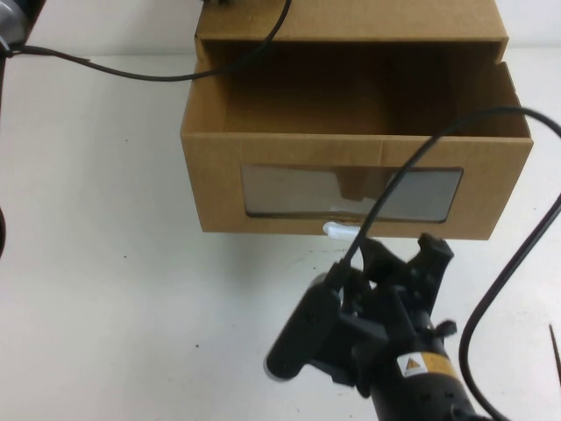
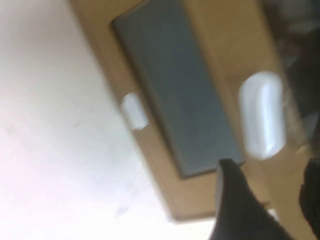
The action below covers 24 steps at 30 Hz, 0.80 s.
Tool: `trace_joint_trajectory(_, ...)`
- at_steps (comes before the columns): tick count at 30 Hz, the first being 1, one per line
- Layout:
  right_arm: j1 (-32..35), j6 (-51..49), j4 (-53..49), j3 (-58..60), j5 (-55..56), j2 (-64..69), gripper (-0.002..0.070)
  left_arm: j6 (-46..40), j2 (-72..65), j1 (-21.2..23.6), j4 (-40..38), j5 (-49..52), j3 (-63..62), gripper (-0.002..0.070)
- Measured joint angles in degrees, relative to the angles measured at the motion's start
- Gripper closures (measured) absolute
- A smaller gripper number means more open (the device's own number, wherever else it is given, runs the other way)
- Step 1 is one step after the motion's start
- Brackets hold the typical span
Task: Open the shoe box
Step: 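Pull the top drawer of the cardboard box fully open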
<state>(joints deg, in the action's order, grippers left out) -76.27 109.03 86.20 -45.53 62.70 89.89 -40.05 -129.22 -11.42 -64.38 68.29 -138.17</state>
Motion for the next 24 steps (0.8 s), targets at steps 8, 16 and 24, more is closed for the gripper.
trace_joint_trajectory(8,3.4,-0.1,-5.5,0.1,-1.3,0.0,0.0403,-1.5,0.0,0.0,-0.5,0.2,0.0,0.0683)
trace_joint_trajectory(16,4.6,-1.5,-8.2,0.1,-4.8,0.9,0.0403,-2.4,0.0,0.0,-1.0,0.3,0.0,0.0683)
trace_joint_trajectory(24,4.9,-1.7,-11.3,0.1,-3.1,5.1,0.0402,-2.4,0.0,0.0,-1.0,0.4,0.0,0.0683)
